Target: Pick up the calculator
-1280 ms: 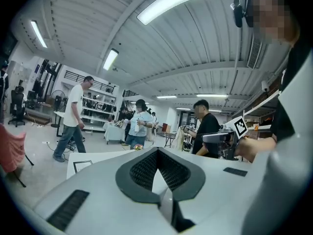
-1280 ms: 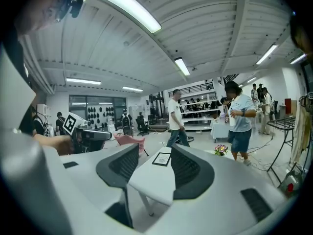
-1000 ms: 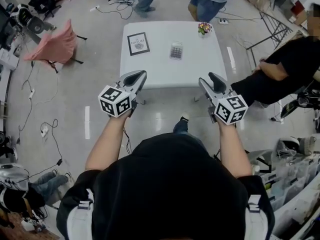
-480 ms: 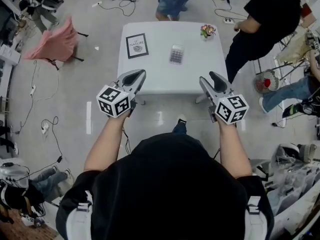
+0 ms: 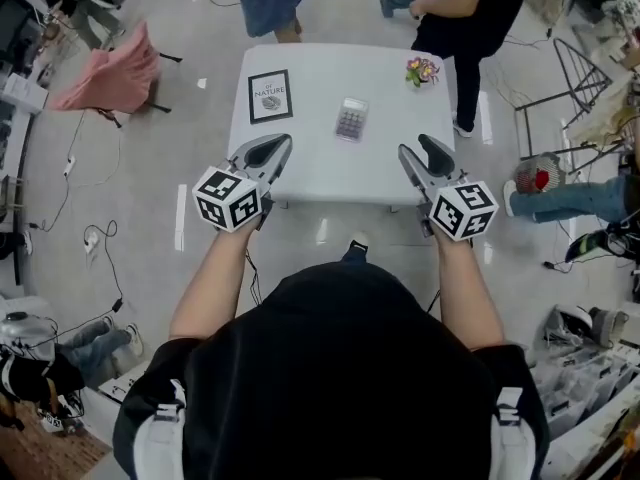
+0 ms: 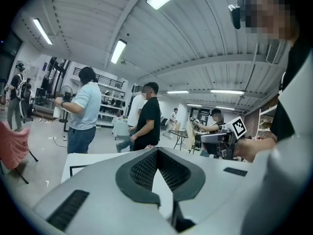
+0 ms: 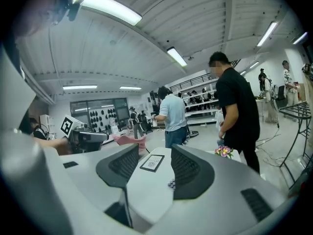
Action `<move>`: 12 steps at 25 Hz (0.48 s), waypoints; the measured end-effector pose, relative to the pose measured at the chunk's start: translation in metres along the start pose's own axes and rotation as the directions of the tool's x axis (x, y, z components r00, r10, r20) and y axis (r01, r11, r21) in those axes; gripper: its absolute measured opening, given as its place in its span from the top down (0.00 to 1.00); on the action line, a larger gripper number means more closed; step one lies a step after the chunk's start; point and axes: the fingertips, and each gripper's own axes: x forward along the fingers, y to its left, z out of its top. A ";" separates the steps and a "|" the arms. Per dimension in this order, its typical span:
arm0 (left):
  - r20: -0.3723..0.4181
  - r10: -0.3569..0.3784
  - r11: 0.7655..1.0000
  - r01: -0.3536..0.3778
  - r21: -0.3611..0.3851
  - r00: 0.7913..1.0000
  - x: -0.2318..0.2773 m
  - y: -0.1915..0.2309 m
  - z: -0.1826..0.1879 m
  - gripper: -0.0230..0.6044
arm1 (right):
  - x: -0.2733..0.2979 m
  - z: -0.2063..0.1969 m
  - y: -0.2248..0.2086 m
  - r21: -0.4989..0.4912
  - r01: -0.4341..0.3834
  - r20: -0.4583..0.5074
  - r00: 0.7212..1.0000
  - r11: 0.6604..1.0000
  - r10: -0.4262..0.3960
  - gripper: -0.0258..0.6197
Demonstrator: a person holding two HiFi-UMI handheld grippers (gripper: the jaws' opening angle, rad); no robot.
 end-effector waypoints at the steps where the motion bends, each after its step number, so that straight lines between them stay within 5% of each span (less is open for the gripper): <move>1: 0.000 0.008 1.000 -0.008 -0.002 1.000 0.006 0.001 0.004 0.94 | 0.004 0.004 -0.007 0.002 -0.007 -0.004 1.000 1.000 0.007 0.62; 12: -0.018 0.098 0.995 -0.098 -0.017 0.995 0.072 0.014 0.018 0.94 | 0.042 0.022 -0.084 0.034 -0.088 -0.024 0.996 0.996 0.089 0.63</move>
